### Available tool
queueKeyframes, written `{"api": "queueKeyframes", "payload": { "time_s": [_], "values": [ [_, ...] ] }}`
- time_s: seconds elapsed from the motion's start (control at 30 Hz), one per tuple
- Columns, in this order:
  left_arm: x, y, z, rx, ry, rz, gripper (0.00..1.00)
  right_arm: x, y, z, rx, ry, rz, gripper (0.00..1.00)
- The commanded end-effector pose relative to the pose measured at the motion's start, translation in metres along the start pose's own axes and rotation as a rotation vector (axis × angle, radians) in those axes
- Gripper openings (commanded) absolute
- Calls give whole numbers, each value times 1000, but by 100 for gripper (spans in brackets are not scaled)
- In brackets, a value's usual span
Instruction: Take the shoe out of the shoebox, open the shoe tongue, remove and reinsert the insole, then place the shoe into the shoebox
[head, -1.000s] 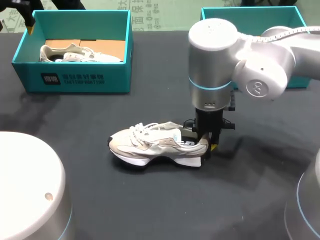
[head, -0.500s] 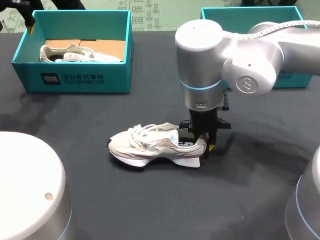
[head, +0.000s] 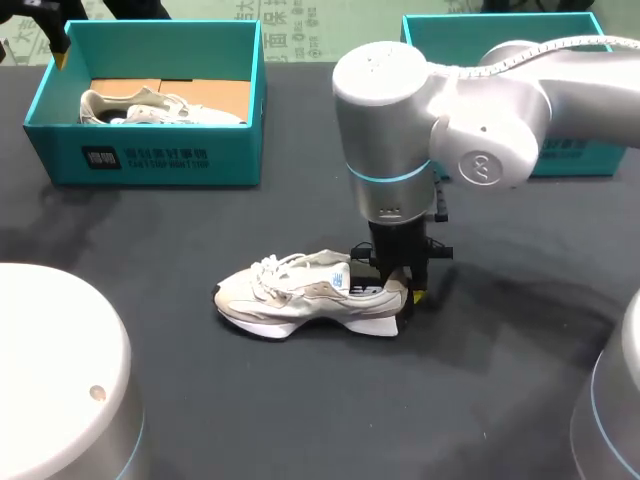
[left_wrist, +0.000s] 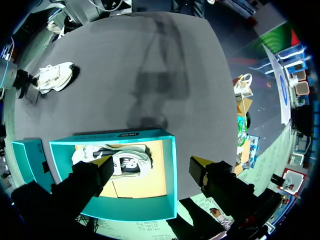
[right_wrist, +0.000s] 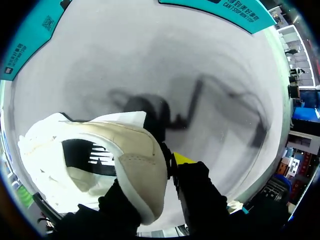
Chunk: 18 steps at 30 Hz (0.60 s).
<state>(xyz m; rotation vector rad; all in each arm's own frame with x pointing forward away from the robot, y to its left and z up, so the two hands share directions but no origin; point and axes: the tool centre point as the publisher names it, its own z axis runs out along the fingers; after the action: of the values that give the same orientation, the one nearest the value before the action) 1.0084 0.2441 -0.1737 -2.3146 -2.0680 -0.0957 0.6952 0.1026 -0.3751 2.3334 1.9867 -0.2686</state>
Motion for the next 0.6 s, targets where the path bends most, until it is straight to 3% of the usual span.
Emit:
{"api": "queueKeyframes", "payload": {
  "time_s": [0.03,0.37,0.43,0.5,0.6],
  "values": [
    [0,0,0,-1,1,1,100,1,0,0,1,8,-5,33],
    [0,0,0,-1,1,1,100,2,-5,-7,-8,53,-23,49],
    [0,0,0,-1,1,1,100,2,-6,-10,-9,74,-30,66],
    [0,0,0,-1,1,1,100,1,-7,-15,-15,107,-39,98],
    [0,0,0,-1,1,1,100,-4,-8,-24,-30,156,-55,100]
  ]
}}
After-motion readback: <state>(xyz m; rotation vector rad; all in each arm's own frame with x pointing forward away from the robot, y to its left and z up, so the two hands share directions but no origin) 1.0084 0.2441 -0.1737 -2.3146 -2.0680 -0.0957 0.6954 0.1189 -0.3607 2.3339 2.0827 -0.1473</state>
